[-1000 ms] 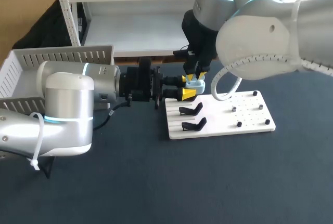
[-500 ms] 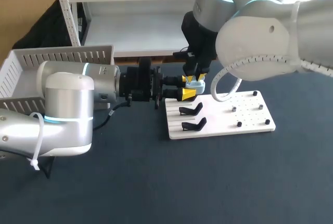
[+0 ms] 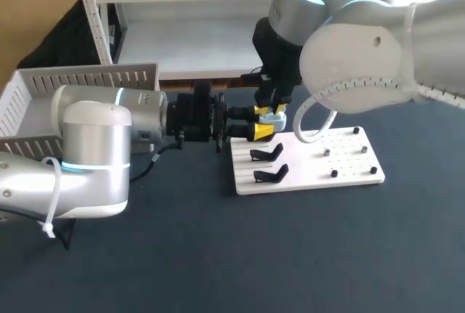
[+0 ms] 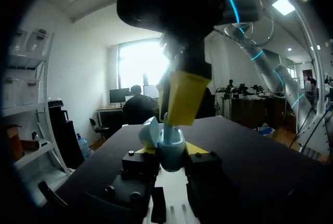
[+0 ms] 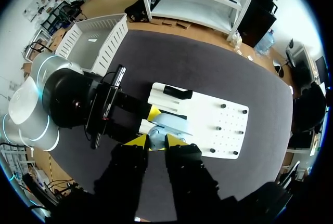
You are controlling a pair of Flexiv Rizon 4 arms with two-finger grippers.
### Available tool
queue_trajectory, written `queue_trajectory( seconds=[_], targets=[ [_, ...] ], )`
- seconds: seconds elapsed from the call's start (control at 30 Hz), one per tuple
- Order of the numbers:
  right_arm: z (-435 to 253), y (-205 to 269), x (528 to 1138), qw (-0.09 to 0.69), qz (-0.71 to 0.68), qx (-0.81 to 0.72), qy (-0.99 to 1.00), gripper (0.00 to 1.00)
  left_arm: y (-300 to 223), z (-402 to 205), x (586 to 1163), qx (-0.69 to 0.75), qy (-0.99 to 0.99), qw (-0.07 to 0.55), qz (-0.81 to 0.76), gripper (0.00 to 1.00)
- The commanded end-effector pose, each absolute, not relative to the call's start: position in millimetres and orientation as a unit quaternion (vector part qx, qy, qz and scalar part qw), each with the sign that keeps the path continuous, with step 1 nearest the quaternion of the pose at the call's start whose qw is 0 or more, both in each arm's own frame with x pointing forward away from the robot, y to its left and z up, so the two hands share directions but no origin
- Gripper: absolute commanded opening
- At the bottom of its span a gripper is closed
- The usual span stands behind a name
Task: Pick up each earbud case from the left stands, insert the matching earbuds, close the lid, and place the case in the box.
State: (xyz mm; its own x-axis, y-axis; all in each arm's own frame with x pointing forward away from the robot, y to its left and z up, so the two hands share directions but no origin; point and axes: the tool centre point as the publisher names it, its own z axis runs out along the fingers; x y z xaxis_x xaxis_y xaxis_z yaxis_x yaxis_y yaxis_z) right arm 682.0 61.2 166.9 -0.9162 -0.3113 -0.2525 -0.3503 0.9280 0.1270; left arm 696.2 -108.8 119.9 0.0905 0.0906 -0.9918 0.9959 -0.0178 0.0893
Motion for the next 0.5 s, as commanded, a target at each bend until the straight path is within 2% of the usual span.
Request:
queue_trajectory(
  seconds=[0.03,0.43,0.5],
  targets=[
    [165.9,63.5,683.7,0.111,0.083,-0.170,0.976,0.00,-109.2,119.5,695.0,0.547,0.496,0.498,-0.456,0.00],
    [163.6,65.7,683.8,0.102,0.071,-0.178,0.976,0.00,-109.2,119.5,695.0,0.547,0.496,0.498,-0.456,0.00],
    [165.0,66.3,682.3,0.104,0.070,-0.179,0.976,0.26,-109.2,119.5,695.0,0.547,0.496,0.498,-0.456,0.00]
  ],
)
